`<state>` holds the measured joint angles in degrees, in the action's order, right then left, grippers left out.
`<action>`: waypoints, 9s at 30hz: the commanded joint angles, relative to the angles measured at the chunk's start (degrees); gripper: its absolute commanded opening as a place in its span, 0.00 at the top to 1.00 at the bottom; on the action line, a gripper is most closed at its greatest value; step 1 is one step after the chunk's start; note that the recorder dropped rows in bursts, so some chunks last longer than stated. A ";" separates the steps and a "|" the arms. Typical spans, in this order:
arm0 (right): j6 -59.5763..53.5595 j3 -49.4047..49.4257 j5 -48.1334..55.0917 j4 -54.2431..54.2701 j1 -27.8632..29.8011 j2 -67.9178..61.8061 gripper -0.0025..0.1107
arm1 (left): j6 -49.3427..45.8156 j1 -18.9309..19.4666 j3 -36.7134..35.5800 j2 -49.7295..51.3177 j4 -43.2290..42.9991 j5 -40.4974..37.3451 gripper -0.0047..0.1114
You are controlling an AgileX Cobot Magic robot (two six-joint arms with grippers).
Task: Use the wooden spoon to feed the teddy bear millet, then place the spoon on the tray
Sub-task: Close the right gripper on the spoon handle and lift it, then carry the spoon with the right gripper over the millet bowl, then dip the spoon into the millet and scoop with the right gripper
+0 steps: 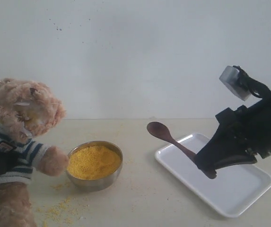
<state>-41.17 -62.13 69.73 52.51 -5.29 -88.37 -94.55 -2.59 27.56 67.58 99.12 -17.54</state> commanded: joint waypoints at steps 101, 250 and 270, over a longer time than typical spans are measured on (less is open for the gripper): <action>27.75 -53.35 0.23 -48.17 -37.14 -37.42 0.98 | 12.07 12.30 18.39 28.23 0.83 -10.97 0.93; 26.23 -50.49 0.23 -7.70 -22.54 -43.16 0.98 | 9.70 12.30 17.78 28.23 -1.46 -14.00 0.93; 23.46 -50.49 0.23 -3.56 -19.92 -43.16 0.98 | 10.87 12.30 17.78 28.01 -4.44 -14.00 0.93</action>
<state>-16.70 -112.39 69.88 48.32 -25.85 -131.66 -84.61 9.64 45.54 95.70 95.42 -30.50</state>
